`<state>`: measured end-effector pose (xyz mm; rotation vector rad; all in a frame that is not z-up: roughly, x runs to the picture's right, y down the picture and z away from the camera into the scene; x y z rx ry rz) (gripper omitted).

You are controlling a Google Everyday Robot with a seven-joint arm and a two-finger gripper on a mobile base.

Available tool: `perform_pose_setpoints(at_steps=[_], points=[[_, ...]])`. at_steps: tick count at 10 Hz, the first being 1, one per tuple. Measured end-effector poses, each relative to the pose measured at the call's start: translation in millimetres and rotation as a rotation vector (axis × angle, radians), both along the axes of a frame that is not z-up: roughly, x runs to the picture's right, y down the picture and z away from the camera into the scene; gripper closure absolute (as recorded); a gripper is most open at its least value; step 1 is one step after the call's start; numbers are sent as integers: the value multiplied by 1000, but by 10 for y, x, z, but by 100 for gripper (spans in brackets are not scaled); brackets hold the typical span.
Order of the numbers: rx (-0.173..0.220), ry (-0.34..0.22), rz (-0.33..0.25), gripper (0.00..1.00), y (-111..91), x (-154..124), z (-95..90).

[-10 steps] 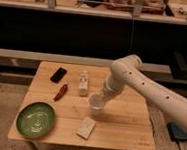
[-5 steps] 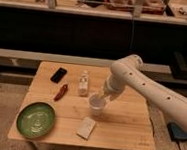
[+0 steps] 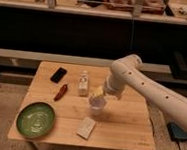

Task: Pick up the ceramic cup

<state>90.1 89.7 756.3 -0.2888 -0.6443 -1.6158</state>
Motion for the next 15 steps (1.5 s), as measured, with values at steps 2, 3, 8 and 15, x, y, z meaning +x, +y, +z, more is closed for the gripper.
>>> perform_pose_setpoints(at_steps=[2,3,8,15], points=[[-14,0,7,20,73,37,74],[-20,0,11,20,105,57,104],[-67,4,5,20,292,84,320],[-114,6,15,25,545,22,583]])
